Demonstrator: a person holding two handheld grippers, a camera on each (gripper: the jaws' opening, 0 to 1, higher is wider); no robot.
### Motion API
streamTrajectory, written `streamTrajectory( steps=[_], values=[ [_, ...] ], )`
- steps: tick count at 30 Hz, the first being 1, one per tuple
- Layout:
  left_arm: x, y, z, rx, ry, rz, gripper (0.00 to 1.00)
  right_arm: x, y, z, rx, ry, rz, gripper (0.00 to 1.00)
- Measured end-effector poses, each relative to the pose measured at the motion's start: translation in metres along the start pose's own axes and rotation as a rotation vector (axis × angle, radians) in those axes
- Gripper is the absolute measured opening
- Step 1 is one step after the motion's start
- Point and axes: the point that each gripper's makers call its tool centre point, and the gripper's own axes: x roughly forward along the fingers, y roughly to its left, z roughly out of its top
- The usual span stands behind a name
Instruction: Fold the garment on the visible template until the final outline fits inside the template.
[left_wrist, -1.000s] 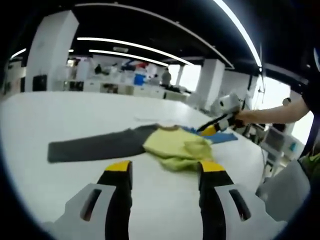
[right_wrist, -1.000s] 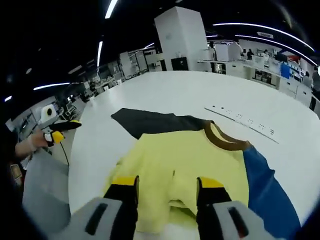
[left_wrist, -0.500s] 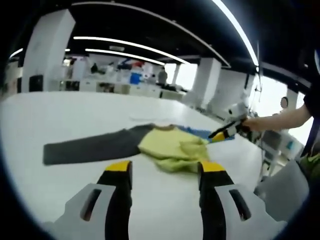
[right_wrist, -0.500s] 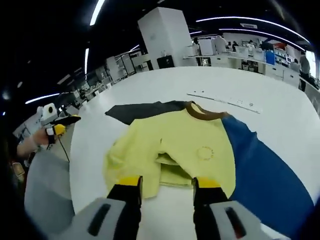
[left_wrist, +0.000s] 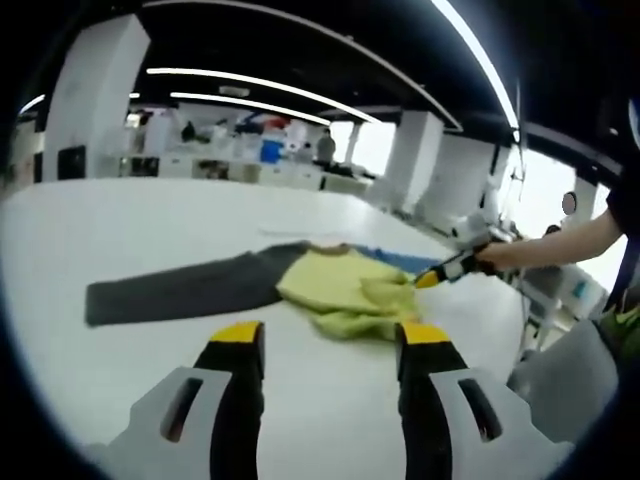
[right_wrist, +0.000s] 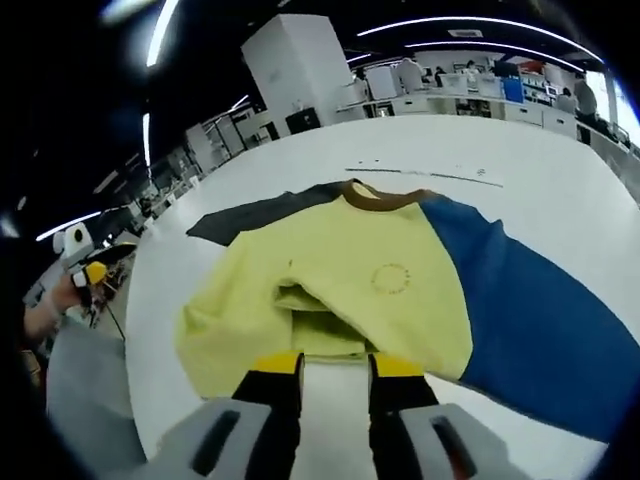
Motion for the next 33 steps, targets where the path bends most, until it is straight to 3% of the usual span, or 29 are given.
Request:
streamTrajectory(
  steps=[6,12,14,23,33],
  values=[
    [0.001,0.001,-0.003,-0.005,0.005,0.004,0.49,0.011,-0.004,0.004,0.058,-0.012,-0.004,0.16],
    [0.001,-0.001,-0.003,-0.006,0.007,0.005,0.49,0.015,-0.012,-0.002,0.069,0.003,-0.031,0.0],
    [0.0,-0.001,-0.003,-0.007,0.007,0.007,0.49,0.012,-0.011,-0.002,0.072,0.0,-0.029,0.0],
    [0.004,-0.001,-0.003,-0.011,0.007,0.004,0.48,-0.015,0.007,0.001,0.092,-0.052,0.018,0.0],
    [0.018,-0.011,0.001,-0.005,0.016,-0.035,0.47,-0.061,0.023,-0.007,0.129,-0.137,0.04,0.0]
  ],
)
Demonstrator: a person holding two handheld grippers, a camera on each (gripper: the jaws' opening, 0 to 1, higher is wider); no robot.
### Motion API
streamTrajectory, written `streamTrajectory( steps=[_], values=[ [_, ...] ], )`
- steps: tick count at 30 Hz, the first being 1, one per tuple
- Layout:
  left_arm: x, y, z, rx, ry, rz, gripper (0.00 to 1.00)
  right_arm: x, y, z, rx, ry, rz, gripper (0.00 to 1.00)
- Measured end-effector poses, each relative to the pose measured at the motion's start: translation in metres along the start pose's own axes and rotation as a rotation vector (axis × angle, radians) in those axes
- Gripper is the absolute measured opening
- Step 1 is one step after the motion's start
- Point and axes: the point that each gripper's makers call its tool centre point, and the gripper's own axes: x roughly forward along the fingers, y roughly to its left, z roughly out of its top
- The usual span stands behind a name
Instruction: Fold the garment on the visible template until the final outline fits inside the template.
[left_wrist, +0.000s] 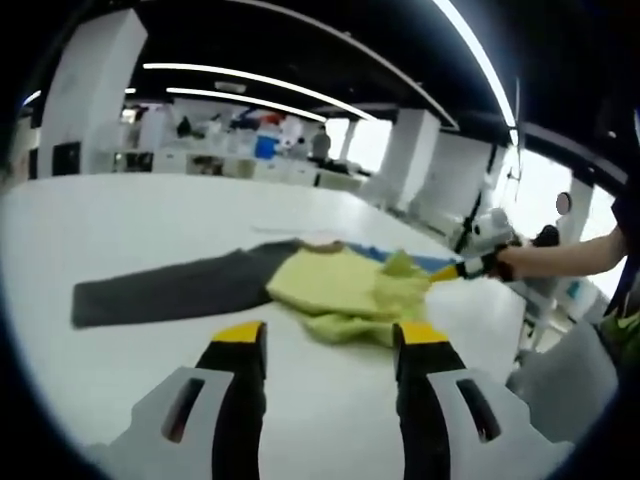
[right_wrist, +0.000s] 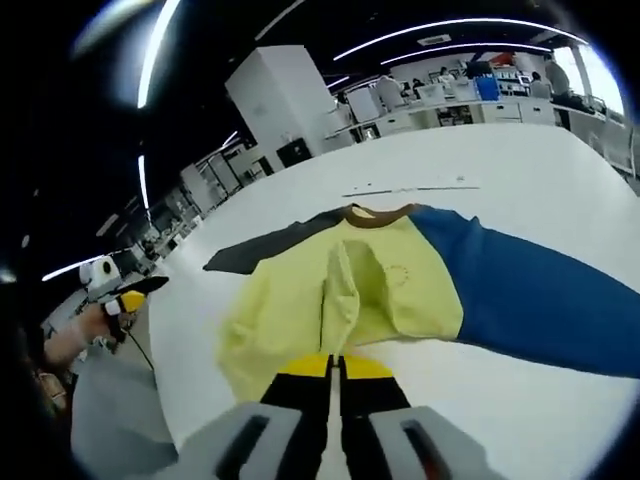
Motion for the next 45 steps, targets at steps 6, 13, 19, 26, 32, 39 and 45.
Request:
streamTrajectory(
  steps=[6,13,19,26,32,39,45],
  values=[
    [0.011,-0.003,-0.001,0.001,0.014,-0.028,0.46,-0.028,0.002,-0.008,0.046,-0.038,-0.011,0.0],
    [0.032,-0.007,-0.008,0.015,0.062,-0.073,0.43,-0.066,0.007,-0.024,0.105,-0.083,-0.035,0.0],
    [0.056,-0.011,-0.028,0.028,0.144,-0.114,0.41,-0.086,0.01,-0.039,0.14,-0.101,-0.062,0.0],
    [0.08,-0.011,-0.056,0.142,0.265,-0.138,0.35,-0.096,0.011,-0.043,0.162,-0.125,-0.073,0.0],
    [0.1,-0.009,-0.056,0.393,0.259,-0.11,0.31,-0.097,0.008,-0.041,0.166,-0.136,-0.083,0.0],
    [0.111,-0.031,-0.06,0.701,0.271,-0.213,0.15,-0.096,0.005,-0.034,0.178,-0.153,-0.088,0.0],
    [0.111,-0.03,-0.073,0.809,0.323,-0.232,0.15,-0.094,0.005,-0.034,0.184,-0.157,-0.085,0.0]
  ],
)
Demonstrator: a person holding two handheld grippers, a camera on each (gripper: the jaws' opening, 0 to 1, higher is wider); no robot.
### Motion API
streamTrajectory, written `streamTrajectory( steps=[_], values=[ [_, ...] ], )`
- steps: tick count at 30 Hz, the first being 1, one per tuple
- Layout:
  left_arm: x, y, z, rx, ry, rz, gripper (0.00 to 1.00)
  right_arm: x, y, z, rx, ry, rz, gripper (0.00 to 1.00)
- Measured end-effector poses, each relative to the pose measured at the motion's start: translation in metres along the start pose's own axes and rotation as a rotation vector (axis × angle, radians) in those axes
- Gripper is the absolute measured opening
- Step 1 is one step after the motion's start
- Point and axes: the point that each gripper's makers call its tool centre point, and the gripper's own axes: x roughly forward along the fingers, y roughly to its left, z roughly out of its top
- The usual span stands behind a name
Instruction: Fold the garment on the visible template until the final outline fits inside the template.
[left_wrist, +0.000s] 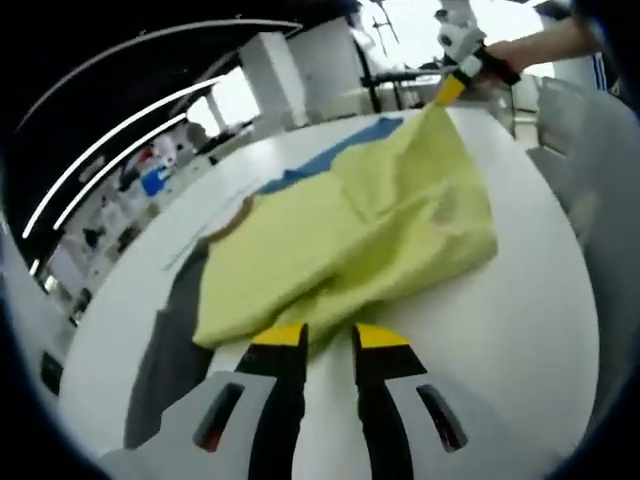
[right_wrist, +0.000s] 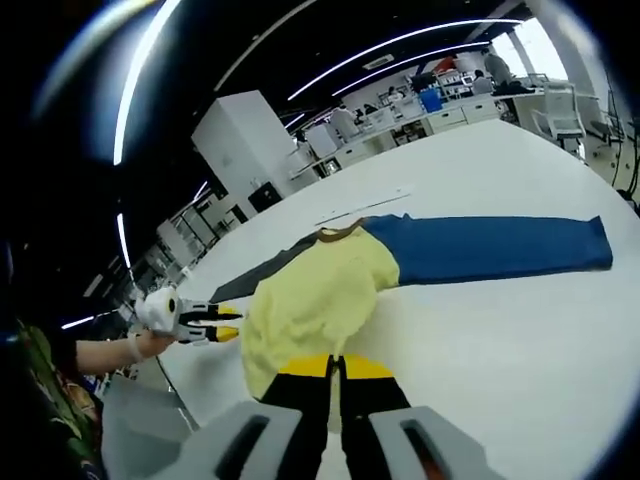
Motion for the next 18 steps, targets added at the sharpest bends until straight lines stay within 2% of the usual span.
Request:
streamTrajectory(
  steps=[2,5,9,11,14,16,18],
  values=[
    [0.001,-0.001,-0.001,0.011,0.004,-0.004,0.15,0.0,0.0,-0.001,0.0,0.002,-0.001,0.0],
    [0.002,-0.002,-0.002,0.078,0.021,-0.002,0.14,-0.001,-0.002,-0.002,0.004,0.002,-0.005,0.0],
    [0.005,-0.002,0.009,0.109,-0.001,0.003,0.12,-0.002,-0.003,-0.004,0.011,0.0,-0.008,0.0],
    [0.009,-0.003,0.01,0.136,0.007,-0.004,0.11,-0.002,-0.003,-0.004,0.015,-0.001,-0.009,0.0],
    [0.01,-0.005,0.011,0.127,0.012,-0.029,0.0,-0.003,-0.003,-0.005,0.018,-0.003,-0.011,0.0],
    [0.012,-0.002,0.012,0.102,0.011,-0.026,0.0,-0.003,-0.004,-0.006,0.011,0.003,-0.016,0.0],
    [0.009,0.0,0.015,0.038,0.028,-0.033,0.0,-0.003,-0.005,-0.008,0.009,0.005,-0.017,0.0]
  ],
)
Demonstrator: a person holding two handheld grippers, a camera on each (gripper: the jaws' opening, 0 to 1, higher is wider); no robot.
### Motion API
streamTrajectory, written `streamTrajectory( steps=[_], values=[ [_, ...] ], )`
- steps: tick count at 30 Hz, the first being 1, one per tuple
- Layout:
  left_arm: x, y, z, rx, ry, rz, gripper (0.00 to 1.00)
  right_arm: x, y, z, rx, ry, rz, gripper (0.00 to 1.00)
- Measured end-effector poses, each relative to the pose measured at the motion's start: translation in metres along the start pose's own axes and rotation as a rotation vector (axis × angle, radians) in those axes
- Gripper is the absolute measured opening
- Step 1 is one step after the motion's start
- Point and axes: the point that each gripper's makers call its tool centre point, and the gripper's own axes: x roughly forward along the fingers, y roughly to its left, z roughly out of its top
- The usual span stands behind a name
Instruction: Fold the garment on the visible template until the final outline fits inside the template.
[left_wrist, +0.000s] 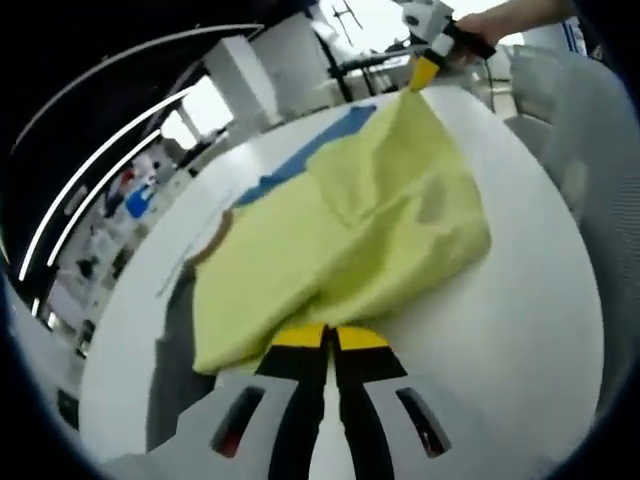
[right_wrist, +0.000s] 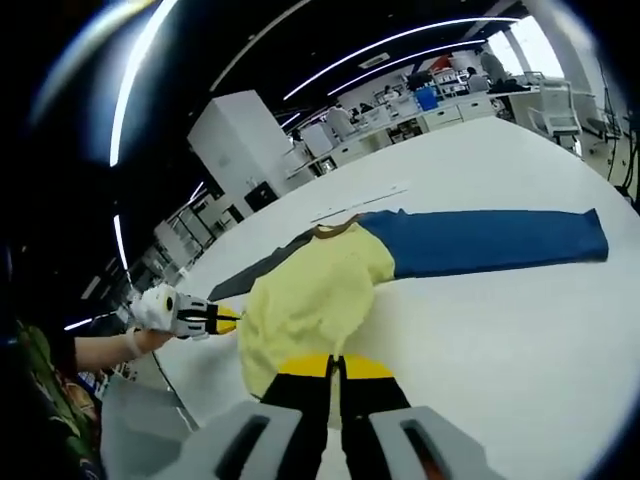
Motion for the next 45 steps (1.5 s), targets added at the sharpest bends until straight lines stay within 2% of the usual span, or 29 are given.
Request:
streamTrajectory(
  steps=[9,14,18,21,28,34,45],
  values=[
    [-0.01,0.03,0.037,0.001,-0.039,0.019,0.0,-0.003,-0.001,0.002,0.006,-0.005,0.0,0.0],
    [-0.006,0.048,0.057,0.04,-0.054,0.018,0.0,-0.007,-0.006,0.011,0.003,-0.024,-0.012,0.0],
    [0.002,0.063,0.066,0.029,-0.061,0.017,0.0,-0.01,-0.017,0.021,0.018,-0.048,-0.039,0.0],
    [0.01,0.073,0.067,0.012,-0.054,0.021,0.0,-0.01,-0.028,0.024,0.037,-0.055,-0.065,0.0],
    [0.04,0.089,0.061,-0.035,-0.017,0.006,0.0,-0.006,-0.034,0.029,0.042,-0.062,-0.086,0.0],
    [0.059,0.094,0.053,-0.068,0.022,-0.005,0.0,-0.002,-0.04,0.037,0.058,-0.089,-0.105,0.0],
    [0.082,0.094,0.035,-0.106,0.064,-0.035,0.0,0.005,-0.054,0.037,0.078,-0.08,-0.128,0.0]
  ],
)
